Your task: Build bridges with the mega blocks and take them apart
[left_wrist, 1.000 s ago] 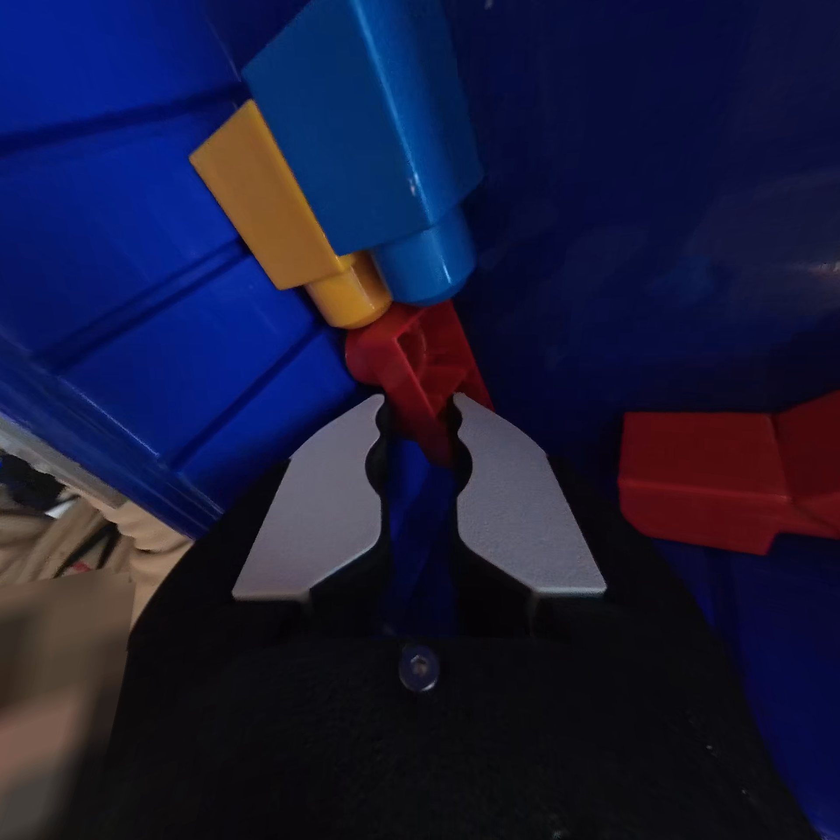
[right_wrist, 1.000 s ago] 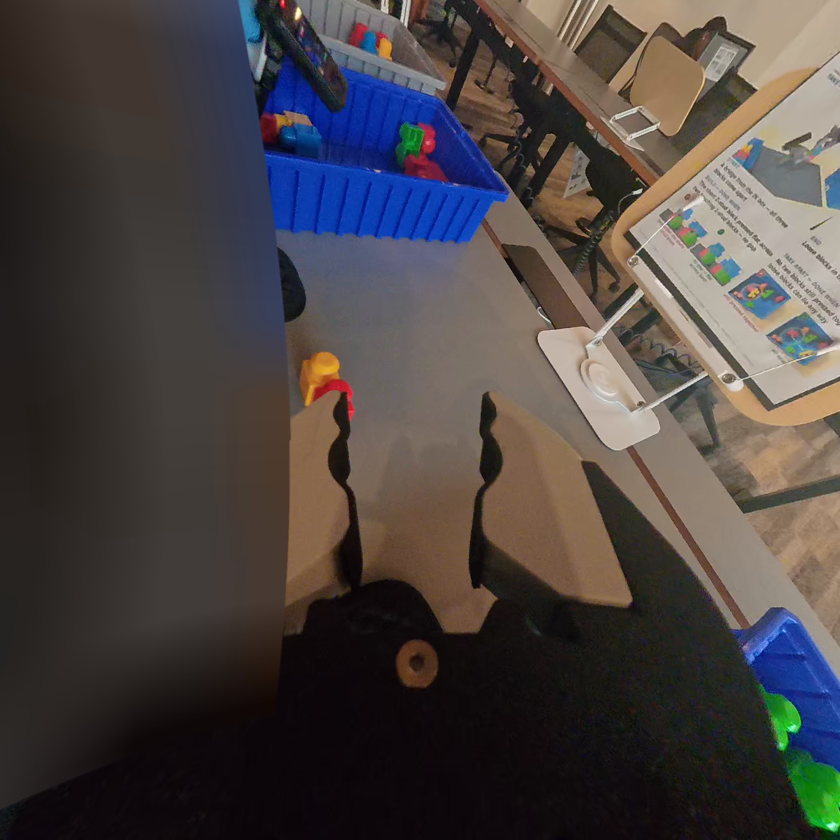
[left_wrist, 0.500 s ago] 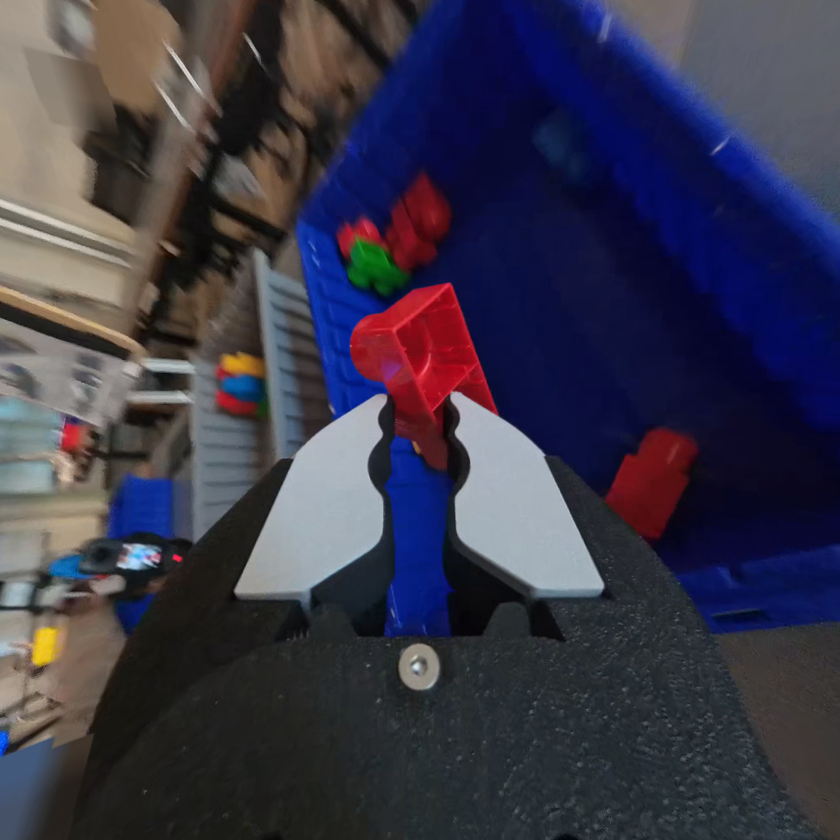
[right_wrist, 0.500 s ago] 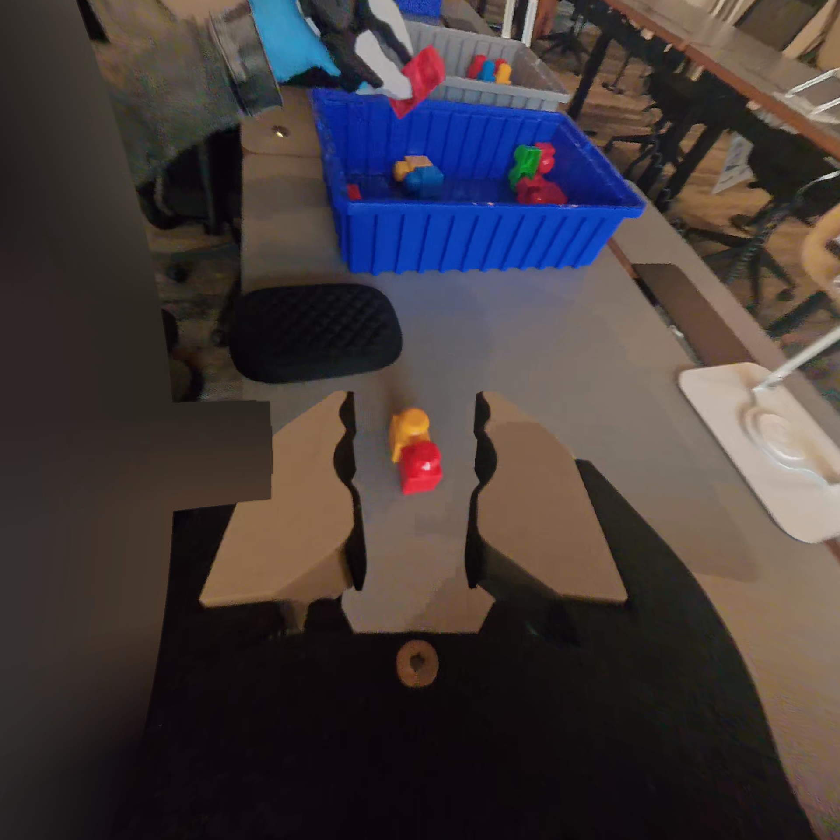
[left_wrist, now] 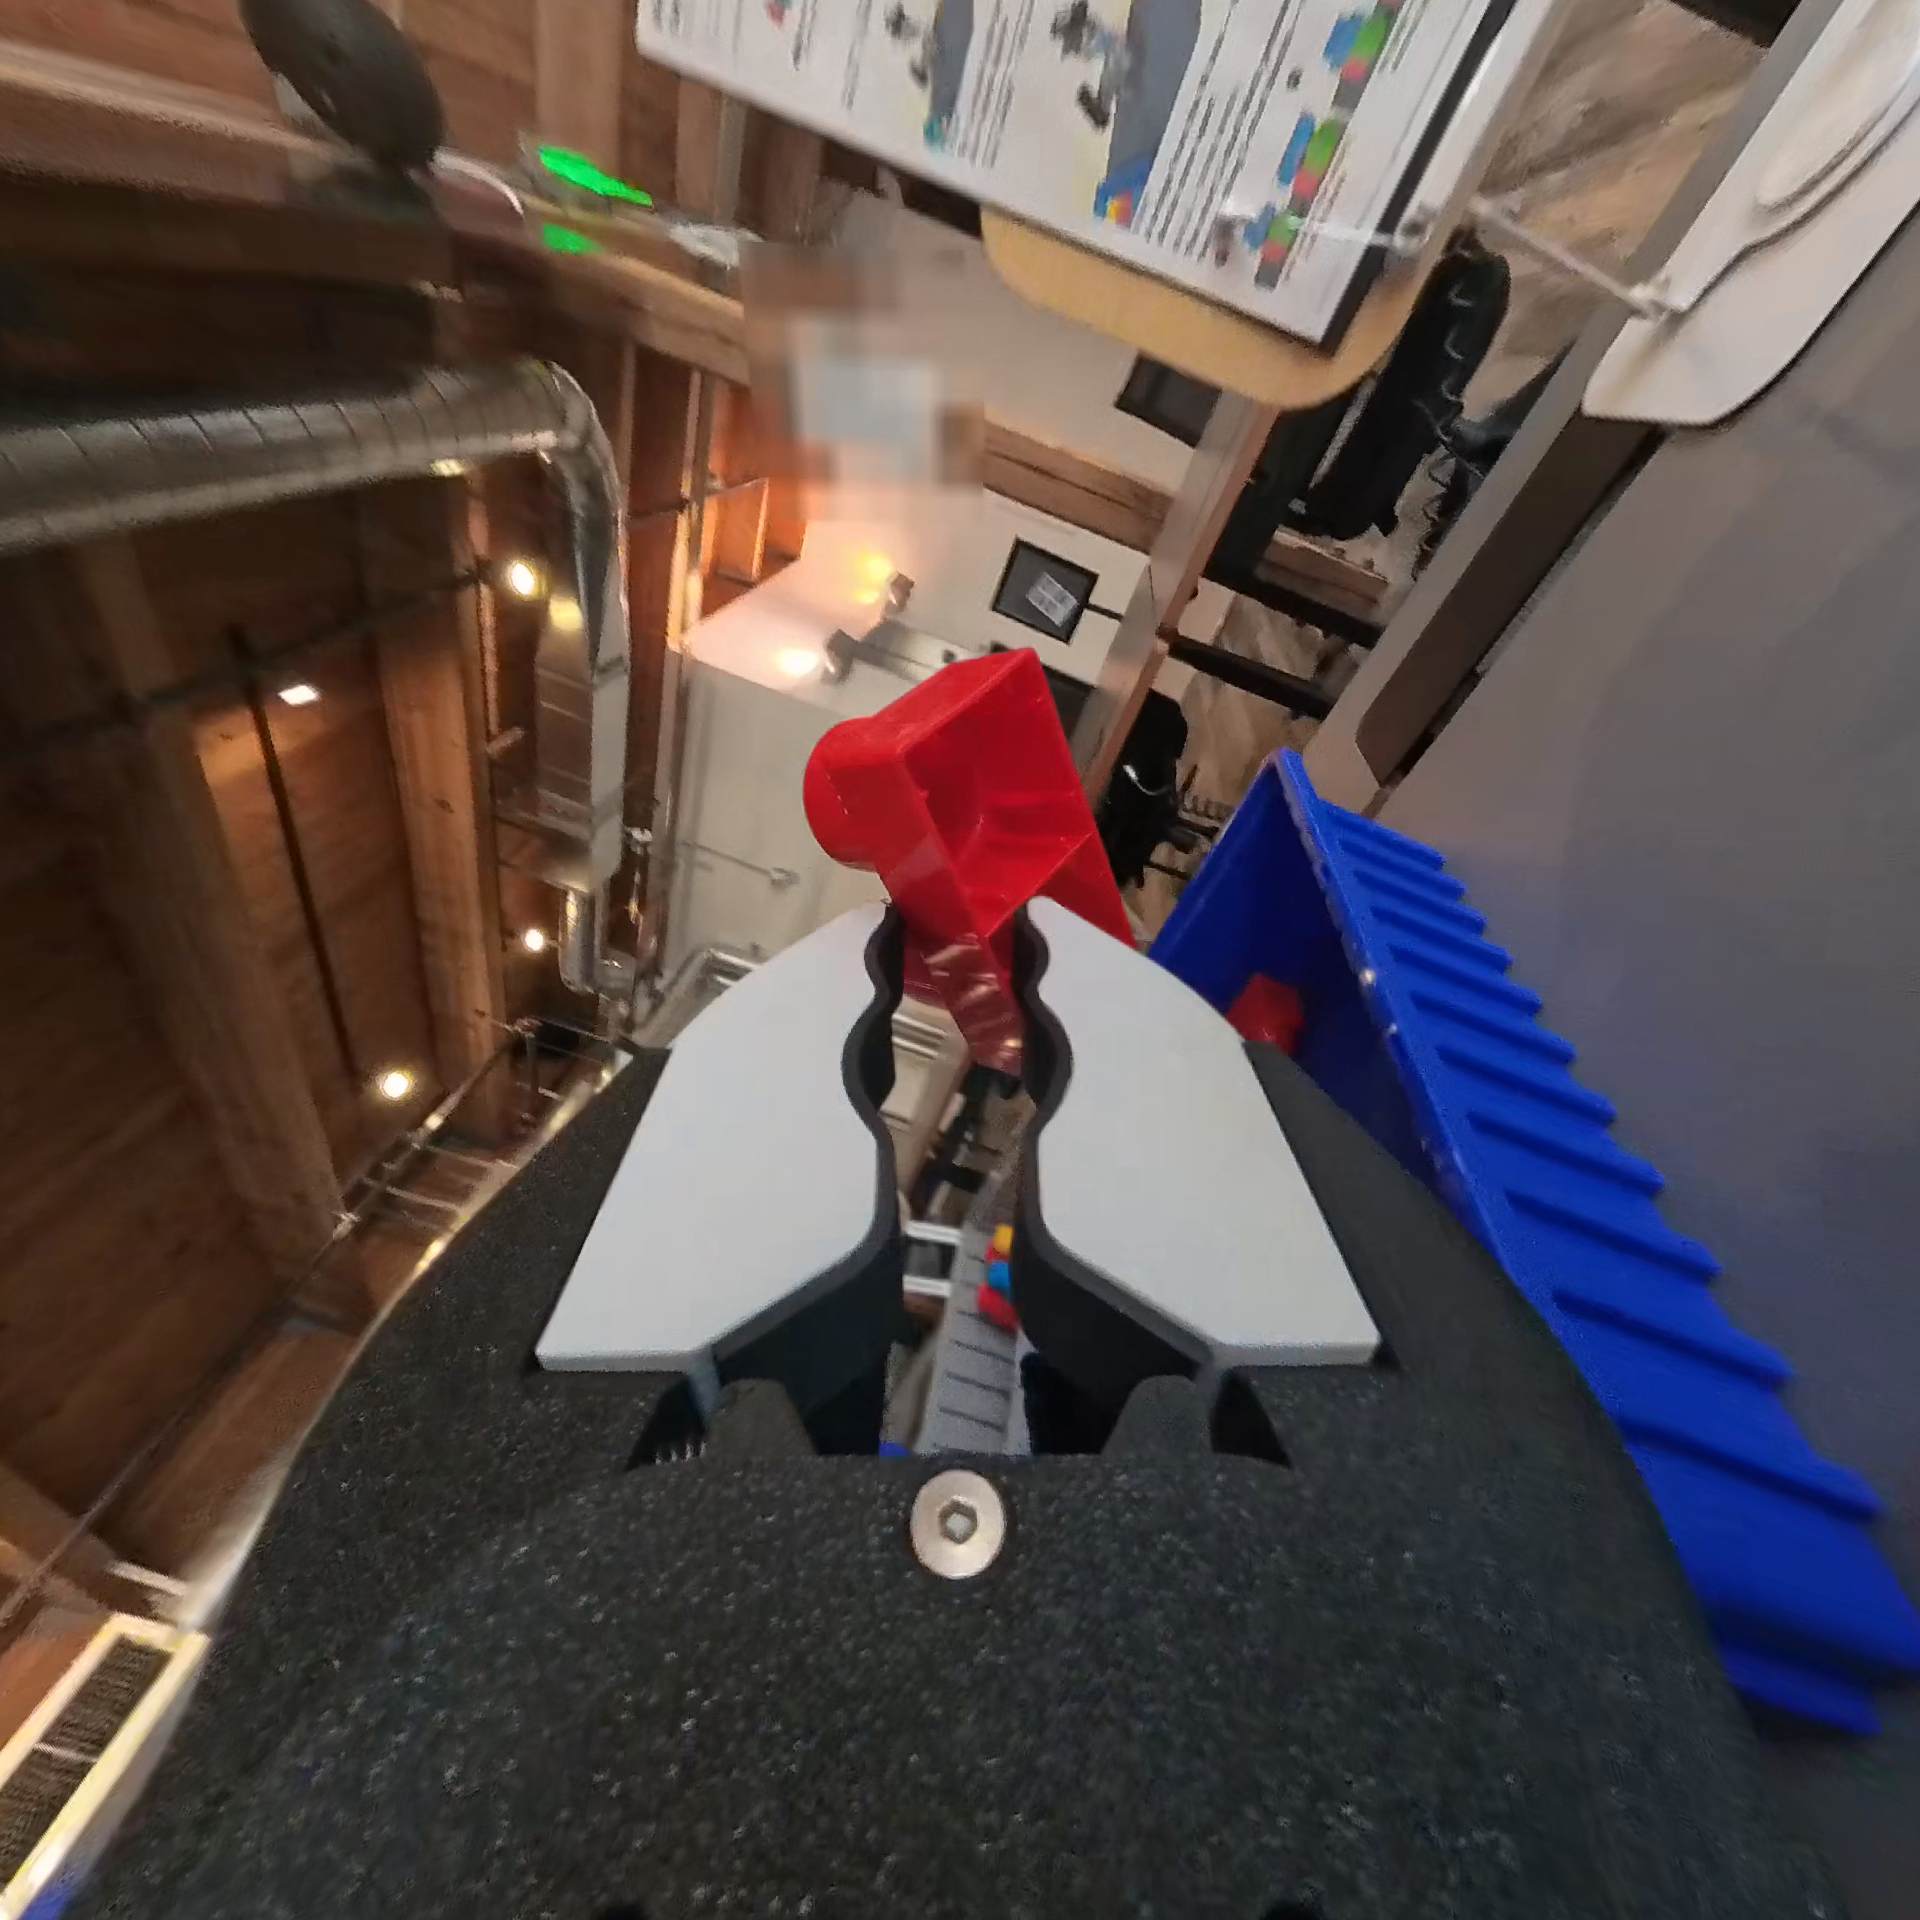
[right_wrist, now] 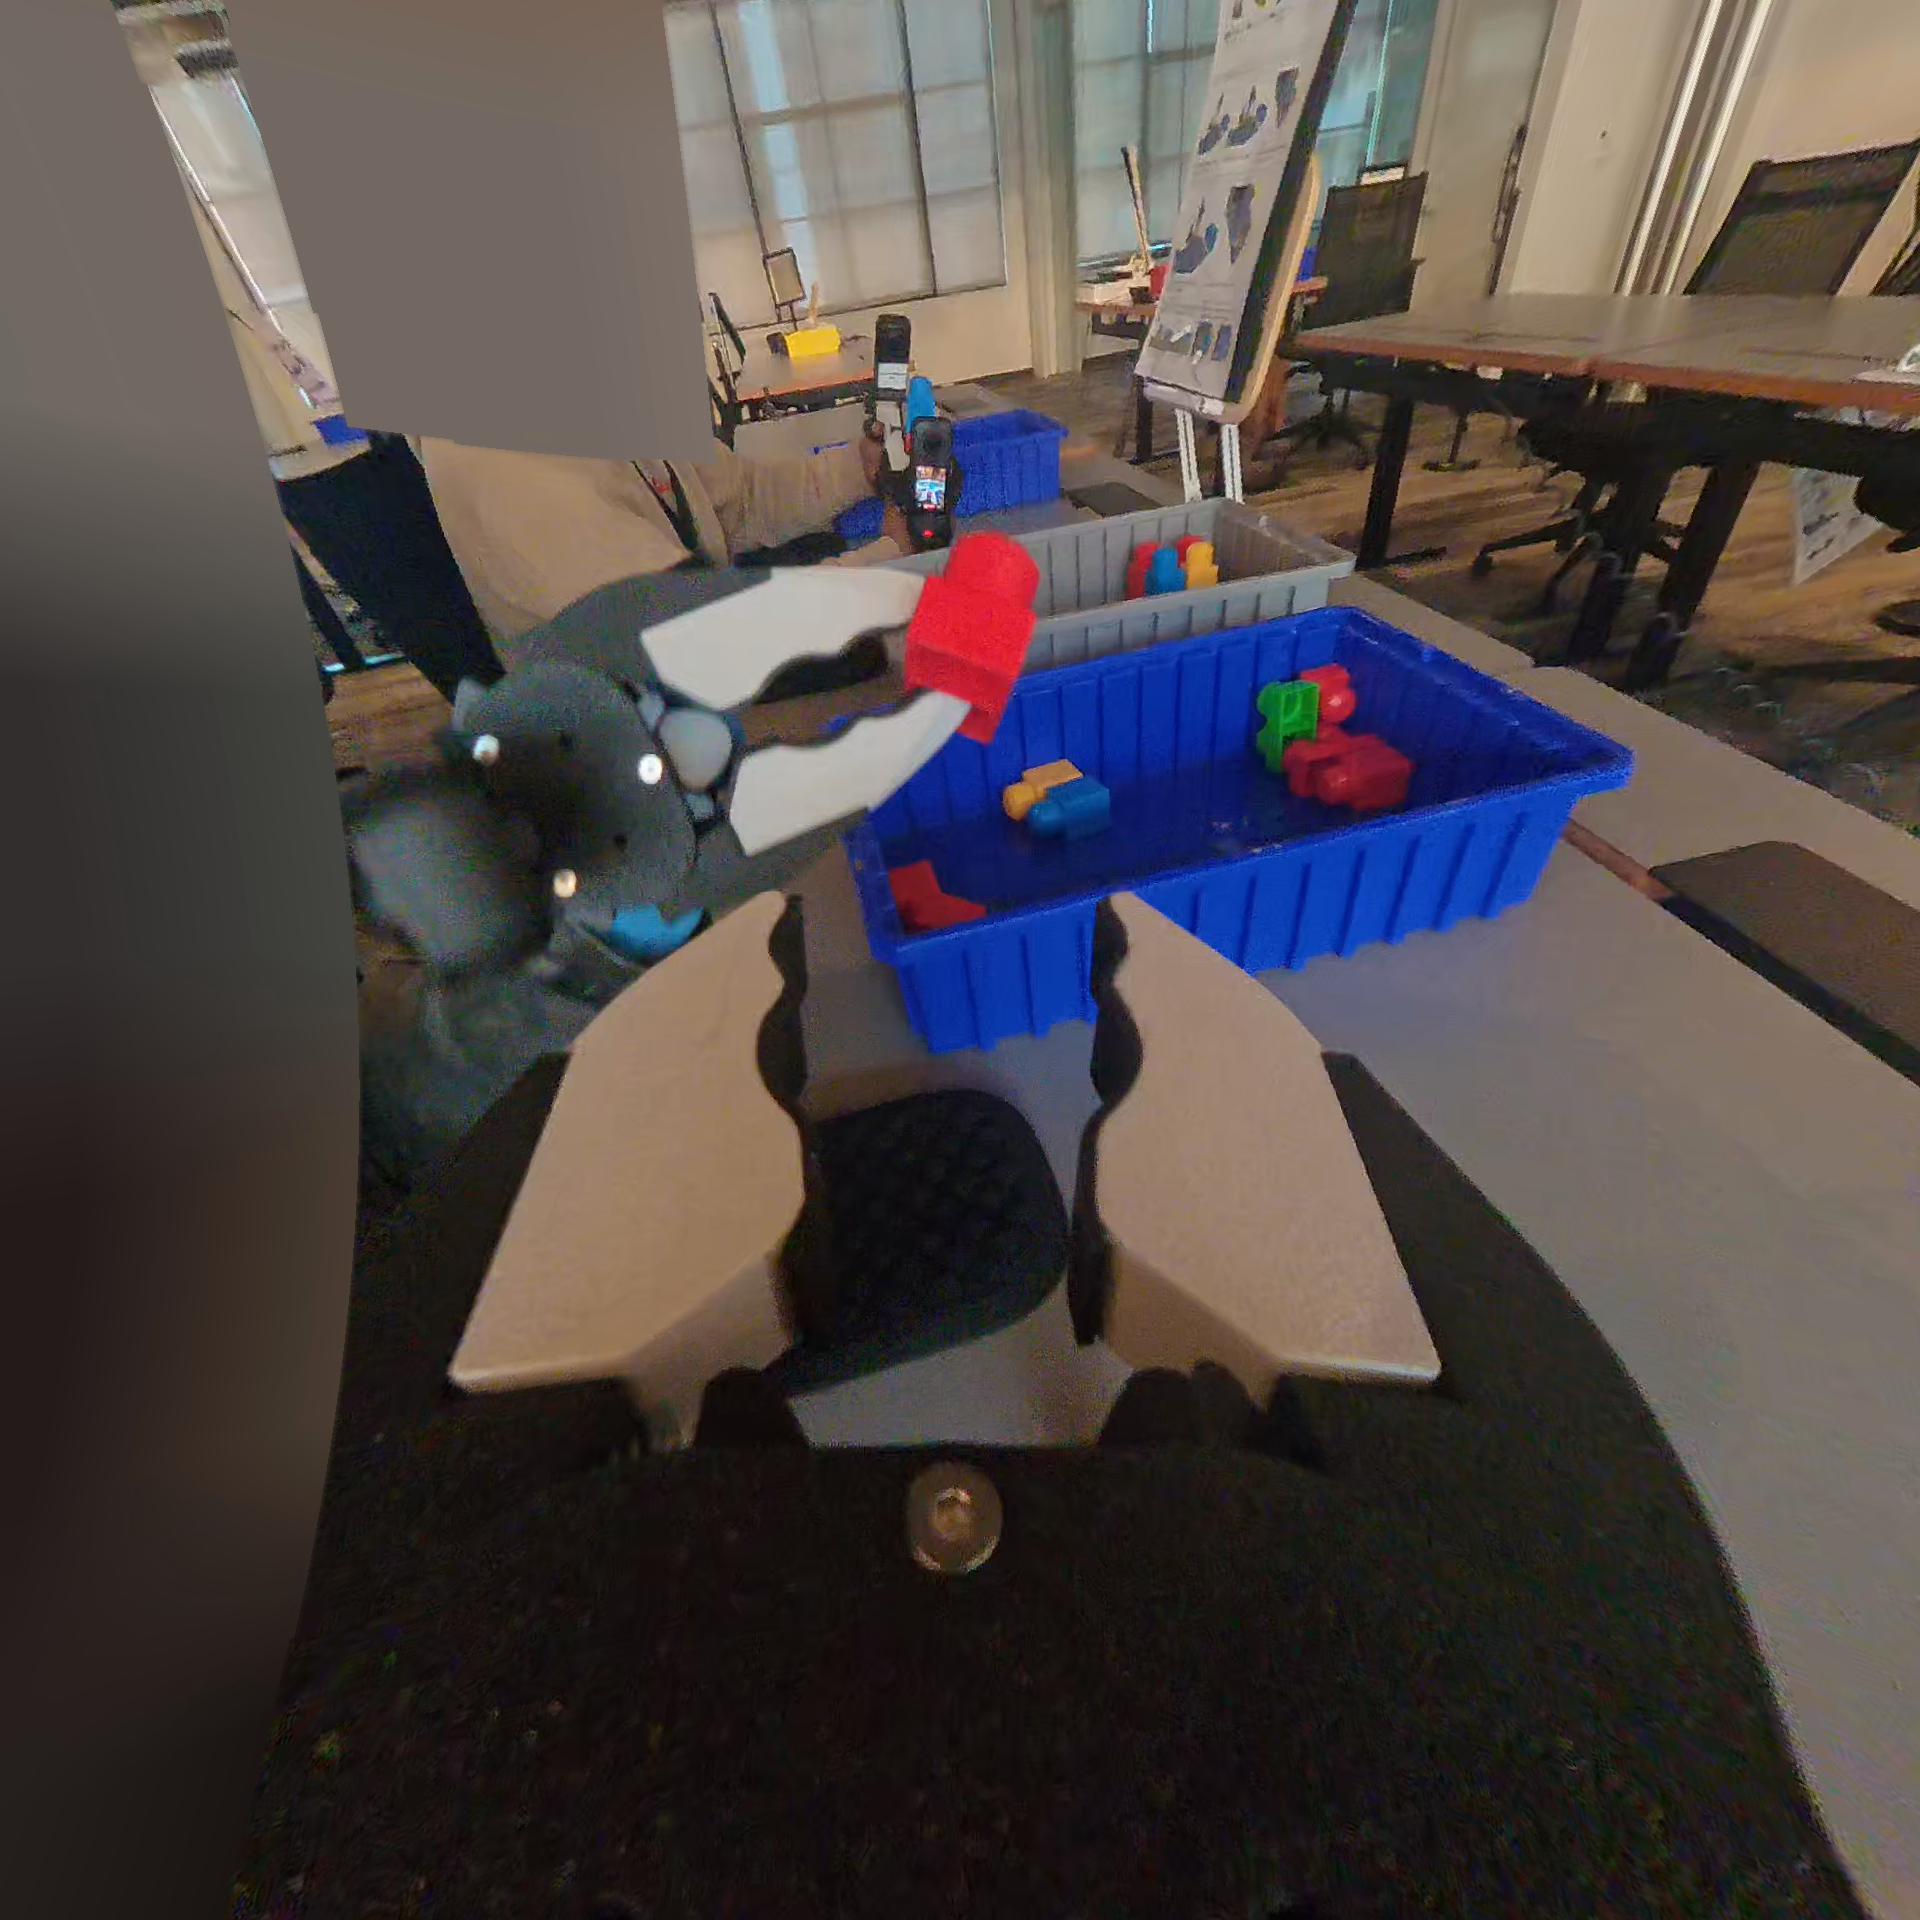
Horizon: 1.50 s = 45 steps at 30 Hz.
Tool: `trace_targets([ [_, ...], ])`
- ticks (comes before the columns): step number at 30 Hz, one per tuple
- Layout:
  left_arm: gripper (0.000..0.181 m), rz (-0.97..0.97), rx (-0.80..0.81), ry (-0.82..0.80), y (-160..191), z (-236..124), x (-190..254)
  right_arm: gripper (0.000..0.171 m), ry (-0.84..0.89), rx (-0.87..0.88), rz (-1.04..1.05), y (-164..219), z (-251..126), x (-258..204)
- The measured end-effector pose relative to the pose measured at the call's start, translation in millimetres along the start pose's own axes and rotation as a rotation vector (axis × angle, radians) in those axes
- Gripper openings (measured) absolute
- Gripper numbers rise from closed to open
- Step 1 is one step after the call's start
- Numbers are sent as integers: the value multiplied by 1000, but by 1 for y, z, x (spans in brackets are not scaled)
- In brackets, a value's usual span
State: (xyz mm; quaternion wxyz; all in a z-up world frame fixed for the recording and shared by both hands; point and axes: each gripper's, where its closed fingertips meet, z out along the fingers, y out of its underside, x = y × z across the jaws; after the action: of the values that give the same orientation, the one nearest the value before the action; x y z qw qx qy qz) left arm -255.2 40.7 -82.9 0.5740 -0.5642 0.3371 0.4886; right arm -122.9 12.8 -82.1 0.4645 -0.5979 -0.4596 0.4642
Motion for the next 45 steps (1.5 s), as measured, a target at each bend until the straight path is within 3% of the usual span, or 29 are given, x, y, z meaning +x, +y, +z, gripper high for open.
trace_targets([
  [9, 19, 208, 110, -59, -58, -13, 16, 62, -5, -115, 102, 1, 36, 13],
  [16, 19, 297, 141, -65, -72, -16, 27, 51, -28, -122, 148, 5, 39, 17],
  [19, 19, 304, 137, -60, -73, -15, 30, 37, -40, -114, 145, 7, 39, 17],
  [24, 21, 283, 165, -15, -76, -16, 38, 36, -35, -105, 79, 10, 36, 21],
  [27, 25, 118, 250, 110, -81, -22, 47, 36, -62, -79, 55, 10, 31, 20],
  [30, 31, -188, 350, 303, -88, -34, 51, 35, -73, -64, 5, 12, 22, 21],
  [32, 49, -423, 395, 428, -89, -40, 48, 35, -77, -41, -16, 12, 13, 22],
  [35, 93, -755, 469, 593, -92, -46, 41, 35, -89, 13, -27, 9, -3, 23],
  [38, 110, -1036, 540, 854, -100, -57, 43, 35, -115, 66, -64, 7, -18, 19],
  [43, 108, -1261, 632, 1317, -113, -85, 53, 35, -236, 166, -171, 4, -42, -3],
  [45, 93, -1323, 744, 1402, -122, -95, 45, 35, -284, 183, -206, 9, -47, -14],
])
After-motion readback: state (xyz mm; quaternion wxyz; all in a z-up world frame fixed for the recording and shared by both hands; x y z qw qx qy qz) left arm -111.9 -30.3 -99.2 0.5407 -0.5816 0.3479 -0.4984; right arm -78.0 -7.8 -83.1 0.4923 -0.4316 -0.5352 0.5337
